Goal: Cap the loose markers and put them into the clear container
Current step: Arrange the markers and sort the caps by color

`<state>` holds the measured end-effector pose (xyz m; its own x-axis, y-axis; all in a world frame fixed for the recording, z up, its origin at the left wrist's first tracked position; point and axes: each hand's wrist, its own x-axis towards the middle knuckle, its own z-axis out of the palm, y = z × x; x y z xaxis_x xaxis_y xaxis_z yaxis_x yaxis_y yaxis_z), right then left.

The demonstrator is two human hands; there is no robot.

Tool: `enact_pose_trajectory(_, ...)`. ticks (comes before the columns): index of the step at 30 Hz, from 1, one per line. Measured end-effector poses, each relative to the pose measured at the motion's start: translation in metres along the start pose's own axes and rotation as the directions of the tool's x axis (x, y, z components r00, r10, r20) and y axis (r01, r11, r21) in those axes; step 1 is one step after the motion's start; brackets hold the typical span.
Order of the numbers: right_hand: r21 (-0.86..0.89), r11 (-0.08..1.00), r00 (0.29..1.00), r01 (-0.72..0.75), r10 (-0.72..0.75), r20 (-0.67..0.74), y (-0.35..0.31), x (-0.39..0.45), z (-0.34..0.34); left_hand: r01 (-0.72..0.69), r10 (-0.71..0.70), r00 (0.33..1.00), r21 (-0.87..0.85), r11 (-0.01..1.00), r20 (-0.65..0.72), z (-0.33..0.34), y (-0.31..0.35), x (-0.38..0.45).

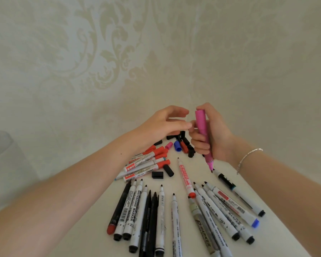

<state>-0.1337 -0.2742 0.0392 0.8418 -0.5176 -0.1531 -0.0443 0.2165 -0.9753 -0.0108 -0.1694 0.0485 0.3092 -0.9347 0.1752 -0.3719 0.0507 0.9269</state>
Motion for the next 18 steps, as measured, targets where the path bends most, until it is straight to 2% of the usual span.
enact_pose_trajectory(6, 0.111, 0.989, 0.975, 0.095, -0.069, -0.212, 0.003, 0.005, -0.004, 0.047, -0.057, 0.996, 0.128, 0.991, 0.069, 0.012, -0.006, 0.004)
enact_pose_trajectory(8, 0.142, 0.981, 0.961, 0.134, -0.094, -0.261, 0.0, 0.005, -0.003, 0.046, -0.052, 0.998, 0.163, 0.986, 0.034, 0.013, -0.009, 0.009)
enact_pose_trajectory(10, 0.189, 0.965, 0.943, 0.18, -0.115, -0.313, -0.002, 0.006, -0.004, 0.069, -0.056, 0.997, 0.288, 0.955, -0.054, 0.012, -0.019, 0.015)
enact_pose_trajectory(12, 0.257, 0.942, 0.93, 0.215, -0.118, -0.347, -0.005, 0.006, -0.007, 0.138, -0.093, 0.988, 0.464, 0.875, -0.12, 0.01, -0.035, 0.021)
enact_pose_trajectory(15, 0.351, 0.915, 0.949, 0.2, -0.092, -0.301, -0.006, 0.005, -0.013, 0.197, -0.154, 0.98, 0.688, 0.699, -0.124, 0.011, -0.062, 0.03)
enact_pose_trajectory(18, 0.379, 0.905, 0.952, 0.192, -0.078, -0.295, -0.007, 0.004, -0.017, 0.187, -0.098, 0.982, 0.842, 0.506, -0.16, 0.015, -0.084, 0.042)
